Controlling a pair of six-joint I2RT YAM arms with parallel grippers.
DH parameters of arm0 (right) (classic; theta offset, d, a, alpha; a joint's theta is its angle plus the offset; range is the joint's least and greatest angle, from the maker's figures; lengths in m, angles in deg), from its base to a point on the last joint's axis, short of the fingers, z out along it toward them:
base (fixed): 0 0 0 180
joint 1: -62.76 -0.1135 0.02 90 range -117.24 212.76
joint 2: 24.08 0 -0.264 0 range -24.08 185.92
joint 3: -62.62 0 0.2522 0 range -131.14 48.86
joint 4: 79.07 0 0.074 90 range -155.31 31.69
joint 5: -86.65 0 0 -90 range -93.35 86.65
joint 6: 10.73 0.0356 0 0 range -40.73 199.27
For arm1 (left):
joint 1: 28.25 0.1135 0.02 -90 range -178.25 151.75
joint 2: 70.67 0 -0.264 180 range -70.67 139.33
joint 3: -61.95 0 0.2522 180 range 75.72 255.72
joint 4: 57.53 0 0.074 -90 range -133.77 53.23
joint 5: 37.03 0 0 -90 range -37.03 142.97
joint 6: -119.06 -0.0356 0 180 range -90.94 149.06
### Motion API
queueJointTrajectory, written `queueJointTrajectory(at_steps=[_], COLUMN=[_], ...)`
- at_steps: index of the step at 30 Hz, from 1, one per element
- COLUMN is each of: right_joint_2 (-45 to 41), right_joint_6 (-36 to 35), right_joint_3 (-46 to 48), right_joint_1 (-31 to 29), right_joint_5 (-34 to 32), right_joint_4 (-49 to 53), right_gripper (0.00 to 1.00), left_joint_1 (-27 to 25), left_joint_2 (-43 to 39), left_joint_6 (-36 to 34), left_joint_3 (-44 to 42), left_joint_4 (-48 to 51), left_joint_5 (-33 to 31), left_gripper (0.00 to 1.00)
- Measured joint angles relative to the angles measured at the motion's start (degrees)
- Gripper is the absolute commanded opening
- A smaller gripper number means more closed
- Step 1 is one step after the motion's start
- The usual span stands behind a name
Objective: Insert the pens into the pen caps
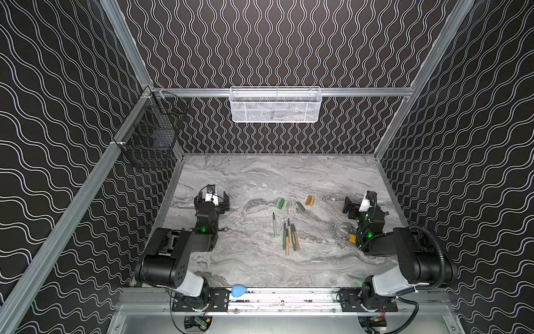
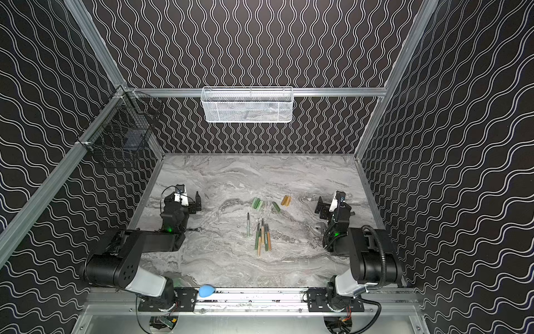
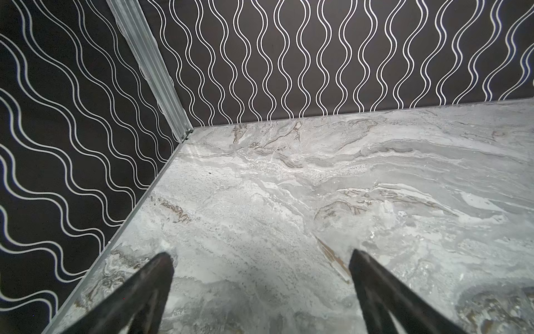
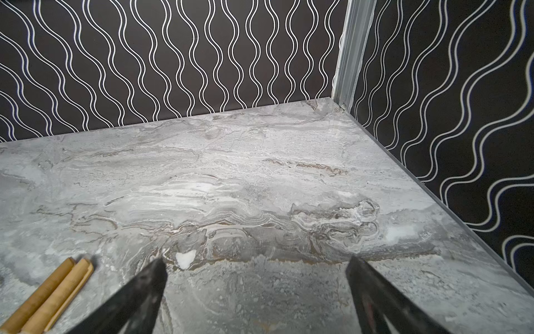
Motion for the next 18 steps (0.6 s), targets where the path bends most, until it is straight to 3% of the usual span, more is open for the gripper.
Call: queueJointTrajectory(at_steps=[18], right_joint_2=[0.0], right_joint_6=[0.0], right_joint_3=[0.0], right_joint_1=[0.0], right_joint_5=[0.0], right_joint_4=[0.0], right_gripper=[0.99], left_joint_1=[0.2], left_joint_2=[0.0], left_joint_6=[0.0], left_joint_3=[0.1], left_joint_4=[0.1], left_joint_5=[1.3], left_gripper=[0.99])
